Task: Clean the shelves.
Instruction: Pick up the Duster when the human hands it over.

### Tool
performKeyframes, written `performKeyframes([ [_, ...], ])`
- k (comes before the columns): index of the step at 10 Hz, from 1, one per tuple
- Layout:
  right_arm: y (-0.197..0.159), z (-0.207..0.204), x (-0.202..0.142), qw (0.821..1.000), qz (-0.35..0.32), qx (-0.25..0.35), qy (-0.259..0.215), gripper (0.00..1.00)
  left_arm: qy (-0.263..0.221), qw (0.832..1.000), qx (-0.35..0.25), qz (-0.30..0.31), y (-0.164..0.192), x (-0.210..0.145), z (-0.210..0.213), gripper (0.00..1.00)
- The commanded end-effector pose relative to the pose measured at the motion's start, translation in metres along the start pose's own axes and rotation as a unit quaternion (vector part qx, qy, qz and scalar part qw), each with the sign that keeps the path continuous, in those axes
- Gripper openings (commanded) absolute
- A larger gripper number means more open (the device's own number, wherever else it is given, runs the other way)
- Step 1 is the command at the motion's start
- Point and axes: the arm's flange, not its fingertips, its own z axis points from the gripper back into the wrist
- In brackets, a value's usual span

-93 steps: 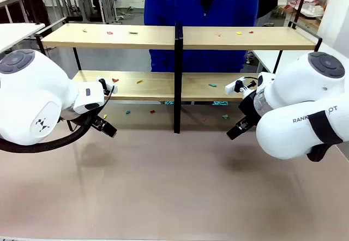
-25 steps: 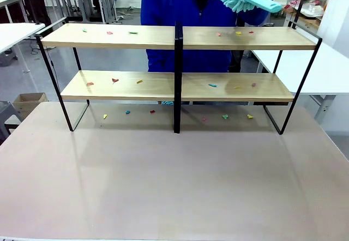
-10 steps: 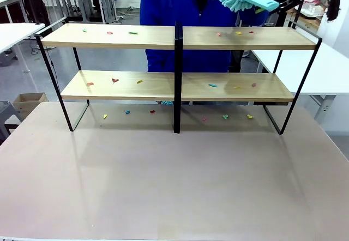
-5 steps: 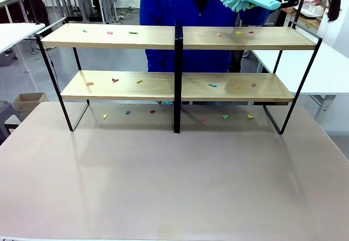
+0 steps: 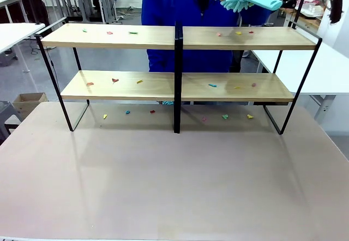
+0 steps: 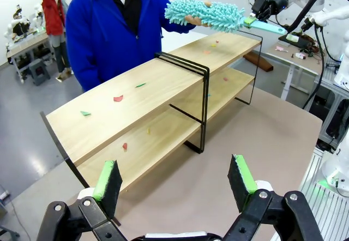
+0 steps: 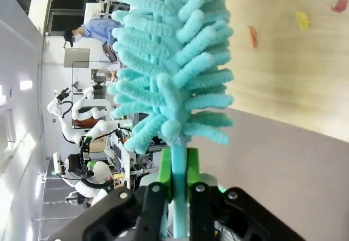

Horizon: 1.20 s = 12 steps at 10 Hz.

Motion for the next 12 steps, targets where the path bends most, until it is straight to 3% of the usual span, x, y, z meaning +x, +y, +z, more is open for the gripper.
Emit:
performKeyframes([
  [1,0.000,-0.003,-0.005,1.000,0.014,-0.011,-0.008,0.00,0.001,1.000,0.004,0.002,0.000,0.000,-0.001,1.00],
  [4,0.007,0.028,-0.018,0.996,0.086,0.010,0.017,0.00,0.001,1.000,0.004,0.002,0.000,0.000,-0.001,1.00],
  [6,0.007,0.097,-0.031,0.984,0.172,0.004,0.051,0.00,0.001,1.000,0.004,0.002,0.000,0.000,-0.001,1.00],
  [8,0.005,0.177,-0.052,0.974,0.223,-0.040,0.015,0.00,0.001,1.000,0.004,0.002,0.000,0.000,-0.001,1.00],
  [10,0.002,0.241,-0.062,0.960,0.279,-0.039,-0.008,0.00,0.001,1.000,0.004,0.002,0.000,0.000,-0.001,1.00],
  [12,-0.023,0.299,-0.061,0.945,0.320,-0.072,-0.003,0.00,0.001,1.000,0.004,0.002,0.000,0.000,-0.001,1.00],
])
